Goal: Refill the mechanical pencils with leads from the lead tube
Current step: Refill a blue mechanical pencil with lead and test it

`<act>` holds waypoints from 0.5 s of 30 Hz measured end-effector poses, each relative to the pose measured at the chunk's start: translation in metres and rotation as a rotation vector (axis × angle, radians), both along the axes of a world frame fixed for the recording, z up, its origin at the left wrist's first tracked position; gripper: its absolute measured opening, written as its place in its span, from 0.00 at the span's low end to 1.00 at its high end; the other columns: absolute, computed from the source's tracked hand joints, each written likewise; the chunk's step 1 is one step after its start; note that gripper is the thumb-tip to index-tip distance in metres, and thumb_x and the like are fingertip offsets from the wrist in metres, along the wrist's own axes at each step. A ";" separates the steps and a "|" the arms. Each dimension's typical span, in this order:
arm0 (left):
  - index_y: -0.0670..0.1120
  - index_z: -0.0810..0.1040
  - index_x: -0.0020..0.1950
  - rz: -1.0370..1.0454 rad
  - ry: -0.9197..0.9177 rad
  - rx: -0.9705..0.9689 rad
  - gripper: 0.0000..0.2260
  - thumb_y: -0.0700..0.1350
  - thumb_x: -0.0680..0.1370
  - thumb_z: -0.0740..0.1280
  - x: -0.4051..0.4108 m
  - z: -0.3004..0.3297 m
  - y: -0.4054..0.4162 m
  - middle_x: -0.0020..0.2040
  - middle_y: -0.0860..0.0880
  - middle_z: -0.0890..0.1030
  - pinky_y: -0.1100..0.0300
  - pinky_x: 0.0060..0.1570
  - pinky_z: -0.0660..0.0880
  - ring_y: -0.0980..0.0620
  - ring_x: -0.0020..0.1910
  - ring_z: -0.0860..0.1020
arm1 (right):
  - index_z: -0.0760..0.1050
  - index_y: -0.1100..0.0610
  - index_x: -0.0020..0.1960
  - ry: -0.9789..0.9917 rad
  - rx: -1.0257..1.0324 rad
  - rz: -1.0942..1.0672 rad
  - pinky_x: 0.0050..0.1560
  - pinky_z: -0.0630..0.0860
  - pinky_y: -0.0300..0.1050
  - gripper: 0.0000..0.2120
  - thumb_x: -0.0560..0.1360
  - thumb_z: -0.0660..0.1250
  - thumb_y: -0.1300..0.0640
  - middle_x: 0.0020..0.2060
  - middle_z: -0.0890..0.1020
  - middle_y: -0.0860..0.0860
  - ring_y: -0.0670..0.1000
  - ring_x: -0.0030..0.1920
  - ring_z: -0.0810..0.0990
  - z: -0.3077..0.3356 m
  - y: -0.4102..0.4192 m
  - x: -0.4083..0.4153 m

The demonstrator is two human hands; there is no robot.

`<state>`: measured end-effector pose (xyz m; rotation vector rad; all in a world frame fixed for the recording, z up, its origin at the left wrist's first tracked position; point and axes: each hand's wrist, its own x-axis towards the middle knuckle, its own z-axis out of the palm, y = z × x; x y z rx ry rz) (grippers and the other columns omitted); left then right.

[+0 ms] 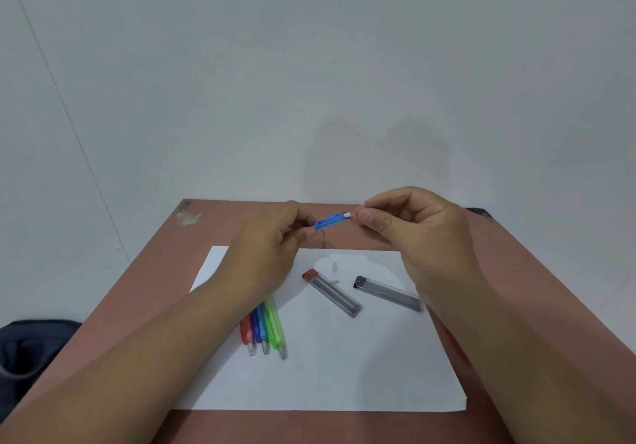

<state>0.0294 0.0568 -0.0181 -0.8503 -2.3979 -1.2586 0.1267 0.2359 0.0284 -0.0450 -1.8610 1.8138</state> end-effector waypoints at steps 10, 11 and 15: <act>0.65 0.72 0.46 -0.079 0.036 0.044 0.17 0.40 0.80 0.68 0.008 0.005 -0.001 0.44 0.61 0.81 0.77 0.40 0.68 0.66 0.44 0.76 | 0.82 0.59 0.41 0.166 -0.057 0.077 0.42 0.82 0.41 0.09 0.70 0.74 0.72 0.36 0.85 0.57 0.56 0.40 0.87 0.002 -0.012 0.007; 0.64 0.72 0.47 -0.085 0.035 0.045 0.17 0.40 0.80 0.67 0.009 0.006 -0.001 0.44 0.61 0.81 0.77 0.41 0.68 0.67 0.44 0.76 | 0.83 0.59 0.41 0.176 -0.047 0.070 0.42 0.82 0.41 0.09 0.70 0.74 0.72 0.36 0.85 0.57 0.56 0.40 0.87 0.002 -0.013 0.007; 0.61 0.74 0.48 -0.084 0.050 0.057 0.14 0.40 0.80 0.68 0.008 0.005 -0.001 0.45 0.61 0.81 0.77 0.40 0.68 0.66 0.44 0.76 | 0.84 0.54 0.39 0.187 -0.031 0.054 0.44 0.83 0.44 0.11 0.69 0.75 0.70 0.36 0.85 0.56 0.57 0.40 0.87 0.002 -0.013 0.007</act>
